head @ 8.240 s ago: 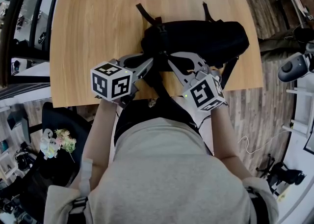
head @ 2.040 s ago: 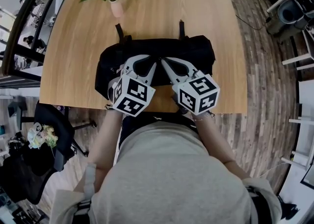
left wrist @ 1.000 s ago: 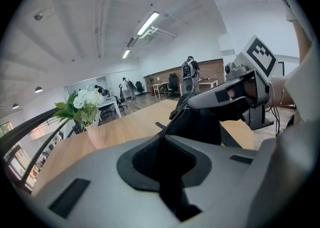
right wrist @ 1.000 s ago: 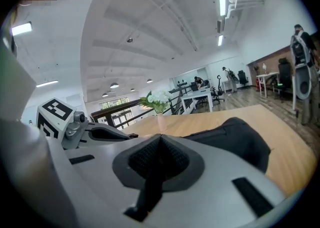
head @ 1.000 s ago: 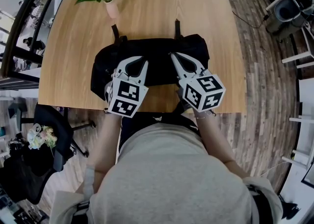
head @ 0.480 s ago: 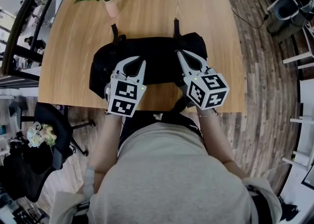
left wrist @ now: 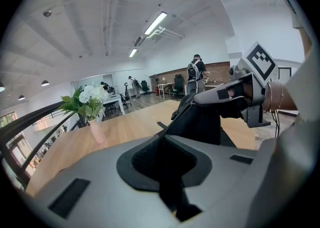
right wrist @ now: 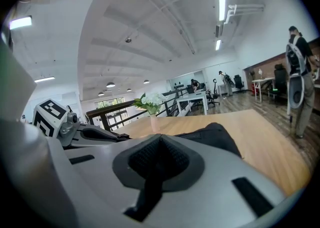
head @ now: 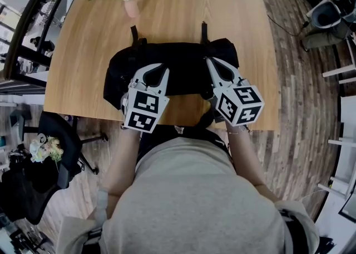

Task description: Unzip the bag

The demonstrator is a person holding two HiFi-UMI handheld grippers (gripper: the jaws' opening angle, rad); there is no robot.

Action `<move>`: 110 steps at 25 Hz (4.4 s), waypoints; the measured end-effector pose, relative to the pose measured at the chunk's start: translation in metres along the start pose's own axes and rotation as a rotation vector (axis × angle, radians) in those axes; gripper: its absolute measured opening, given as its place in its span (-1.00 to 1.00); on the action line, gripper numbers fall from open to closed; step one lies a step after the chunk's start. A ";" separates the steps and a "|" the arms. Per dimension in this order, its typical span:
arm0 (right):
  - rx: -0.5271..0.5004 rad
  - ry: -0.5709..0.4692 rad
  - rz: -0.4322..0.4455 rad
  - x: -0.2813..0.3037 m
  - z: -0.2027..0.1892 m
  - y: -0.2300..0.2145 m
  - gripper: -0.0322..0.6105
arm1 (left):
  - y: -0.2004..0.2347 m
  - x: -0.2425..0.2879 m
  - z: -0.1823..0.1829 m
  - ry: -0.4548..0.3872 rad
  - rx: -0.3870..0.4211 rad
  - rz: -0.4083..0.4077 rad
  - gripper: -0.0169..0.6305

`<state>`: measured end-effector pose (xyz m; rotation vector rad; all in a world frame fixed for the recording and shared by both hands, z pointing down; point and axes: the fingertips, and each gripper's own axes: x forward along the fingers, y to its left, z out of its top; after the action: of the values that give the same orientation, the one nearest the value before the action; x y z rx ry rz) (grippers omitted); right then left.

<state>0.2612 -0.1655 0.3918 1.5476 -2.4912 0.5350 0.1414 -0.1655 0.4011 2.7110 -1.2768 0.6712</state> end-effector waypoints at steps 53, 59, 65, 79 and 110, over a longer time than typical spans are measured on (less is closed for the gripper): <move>-0.008 -0.016 0.113 -0.012 0.001 0.053 -0.58 | 0.004 -0.038 0.001 -0.066 -0.345 0.040 -0.65; -0.029 0.035 0.232 -0.009 -0.013 0.087 -0.58 | -0.012 -0.044 -0.011 -0.036 -0.396 -0.024 -0.66; -0.043 0.075 0.304 -0.006 -0.026 0.106 -0.69 | -0.017 -0.048 -0.021 -0.020 -0.404 -0.063 -0.73; -0.069 0.131 0.314 -0.005 -0.040 0.111 -0.88 | -0.016 -0.052 -0.038 0.032 -0.405 0.021 -0.82; -0.094 0.163 0.329 -0.008 -0.045 0.113 -0.89 | -0.022 -0.048 -0.035 0.035 -0.403 0.011 -0.87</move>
<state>0.1615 -0.0968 0.4066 1.0218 -2.6110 0.5543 0.1185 -0.1084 0.4155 2.3572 -1.2602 0.4049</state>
